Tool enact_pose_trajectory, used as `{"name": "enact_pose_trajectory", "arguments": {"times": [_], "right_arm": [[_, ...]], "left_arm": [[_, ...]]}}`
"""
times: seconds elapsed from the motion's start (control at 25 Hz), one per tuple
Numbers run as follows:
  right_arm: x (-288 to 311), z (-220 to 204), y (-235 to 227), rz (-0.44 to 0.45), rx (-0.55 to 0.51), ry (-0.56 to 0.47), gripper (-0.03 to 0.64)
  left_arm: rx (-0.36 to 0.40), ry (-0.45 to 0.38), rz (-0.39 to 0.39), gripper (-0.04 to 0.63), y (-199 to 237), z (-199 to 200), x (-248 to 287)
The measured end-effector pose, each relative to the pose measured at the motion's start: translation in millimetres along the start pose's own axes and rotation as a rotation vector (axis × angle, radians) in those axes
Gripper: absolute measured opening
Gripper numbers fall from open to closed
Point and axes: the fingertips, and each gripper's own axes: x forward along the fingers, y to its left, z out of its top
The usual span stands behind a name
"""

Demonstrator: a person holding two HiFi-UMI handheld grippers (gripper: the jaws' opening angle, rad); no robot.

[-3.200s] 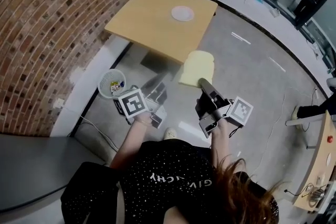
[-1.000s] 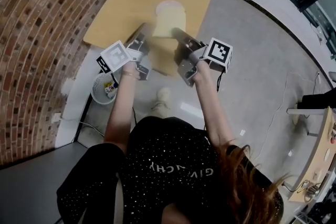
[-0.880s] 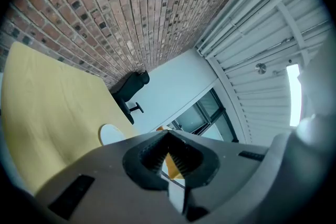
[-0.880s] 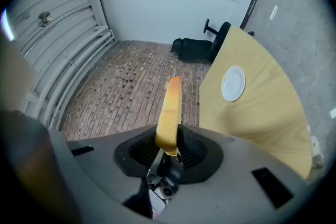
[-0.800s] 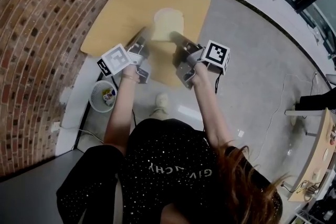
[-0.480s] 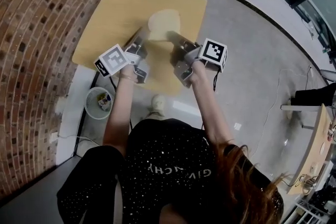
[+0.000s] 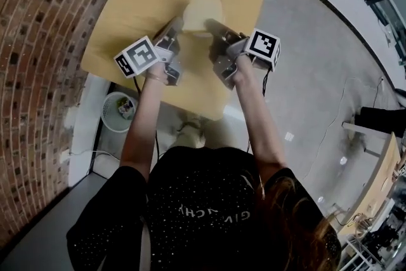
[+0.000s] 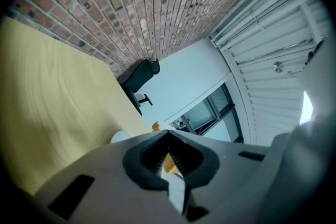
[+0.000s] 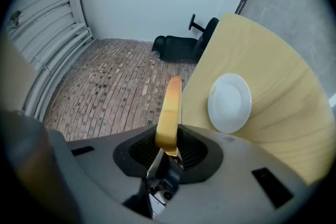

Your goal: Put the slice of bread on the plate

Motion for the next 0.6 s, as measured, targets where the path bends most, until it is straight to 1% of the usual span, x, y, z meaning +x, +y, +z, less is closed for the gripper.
{"name": "enact_pose_trajectory", "arguments": {"times": [0.2,0.36,0.6], "right_arm": [[18.7,20.5,-33.2,-0.046,0.010,0.025,0.095],[33.1,24.3,-55.0,-0.059,0.041,0.040,0.095],[44.1,24.9,-73.1,-0.076,0.067,0.070,0.095]], "left_arm": [[0.008,0.019,0.019,0.009,22.4,-2.8,24.4],[-0.002,0.010,0.048,0.011,41.3,-4.0,31.7],[-0.016,-0.005,0.084,0.010,53.8,-8.0,35.8]]}}
